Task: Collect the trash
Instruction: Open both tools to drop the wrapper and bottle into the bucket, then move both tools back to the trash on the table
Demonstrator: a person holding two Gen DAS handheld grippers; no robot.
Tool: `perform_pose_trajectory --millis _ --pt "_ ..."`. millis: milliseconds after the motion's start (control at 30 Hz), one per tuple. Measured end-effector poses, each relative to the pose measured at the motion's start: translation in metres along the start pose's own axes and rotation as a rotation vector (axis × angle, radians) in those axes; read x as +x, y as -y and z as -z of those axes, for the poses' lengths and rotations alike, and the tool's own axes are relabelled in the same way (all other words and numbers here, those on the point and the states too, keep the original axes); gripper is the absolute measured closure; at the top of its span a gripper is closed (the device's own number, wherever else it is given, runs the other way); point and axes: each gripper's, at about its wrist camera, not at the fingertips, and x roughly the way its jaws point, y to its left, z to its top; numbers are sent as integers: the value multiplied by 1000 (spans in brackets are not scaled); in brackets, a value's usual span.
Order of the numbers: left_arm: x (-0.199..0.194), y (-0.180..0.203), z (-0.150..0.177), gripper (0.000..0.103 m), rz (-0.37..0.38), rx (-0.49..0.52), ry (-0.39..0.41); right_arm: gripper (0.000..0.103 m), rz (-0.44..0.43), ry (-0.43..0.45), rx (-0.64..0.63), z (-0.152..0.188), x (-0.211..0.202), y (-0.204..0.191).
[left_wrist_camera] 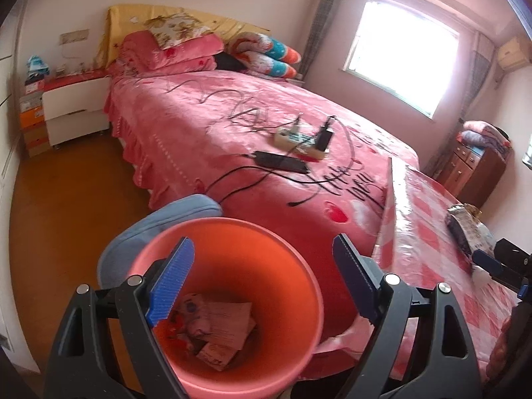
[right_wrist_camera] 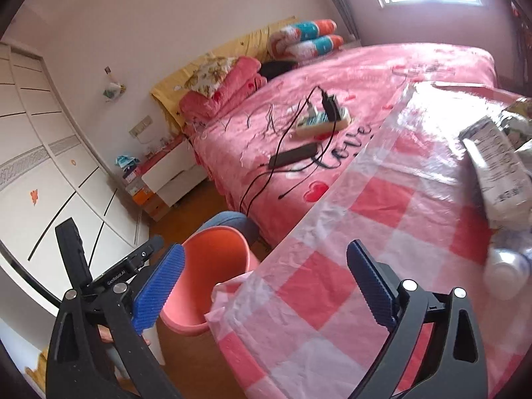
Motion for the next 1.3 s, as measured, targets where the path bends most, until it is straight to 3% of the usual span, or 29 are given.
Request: perform_pose_trajectory --millis 267,467,667,967,1300 --pt "-6 44 0 17 86 53 3 5 -14 37 30 2 -21 22" --pt "3 78 3 17 90 124 -95 5 20 52 42 3 -36 40" --pt "10 105 7 17 122 150 -137 5 36 53 94 4 -49 64" --pt "11 147 15 17 151 218 -155 5 45 86 201 2 -77 107" --pt "12 194 19 17 194 301 -167 5 131 137 230 3 -107 141"
